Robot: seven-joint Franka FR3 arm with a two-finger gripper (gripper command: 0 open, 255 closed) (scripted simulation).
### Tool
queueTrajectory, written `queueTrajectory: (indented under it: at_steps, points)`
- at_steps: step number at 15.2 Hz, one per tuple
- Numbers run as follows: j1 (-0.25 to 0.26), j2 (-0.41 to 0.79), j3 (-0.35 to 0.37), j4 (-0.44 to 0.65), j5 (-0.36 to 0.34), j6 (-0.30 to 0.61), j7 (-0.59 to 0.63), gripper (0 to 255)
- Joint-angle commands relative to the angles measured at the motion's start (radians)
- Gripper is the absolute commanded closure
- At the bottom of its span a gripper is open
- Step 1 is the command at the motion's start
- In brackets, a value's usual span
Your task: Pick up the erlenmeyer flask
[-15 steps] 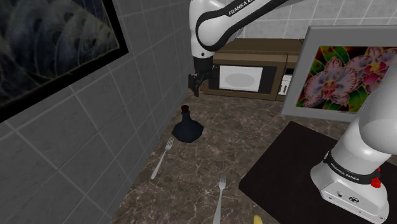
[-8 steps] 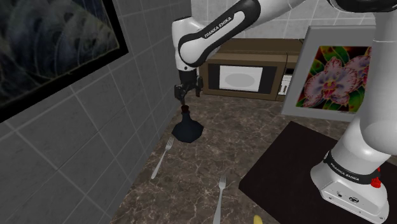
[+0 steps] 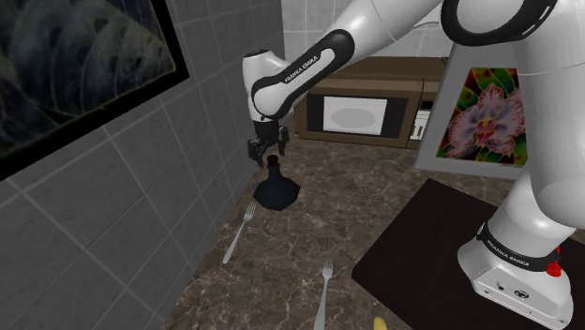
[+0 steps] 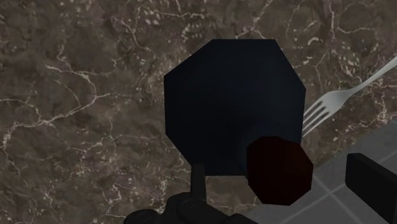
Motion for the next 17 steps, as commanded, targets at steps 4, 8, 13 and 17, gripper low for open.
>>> queueTrajectory:
  at_steps: [4,8,13,17]
  points:
    - [0.002,0.028,-0.005,-0.009,-0.007,0.037,0.003,0]
    - [0.002,0.030,-0.005,-0.006,-0.008,0.035,0.002,255]
    - [0.002,0.029,-0.005,-0.006,-0.007,0.035,0.002,255]
    - [0.000,0.012,-0.002,-0.004,-0.003,0.017,0.000,255]
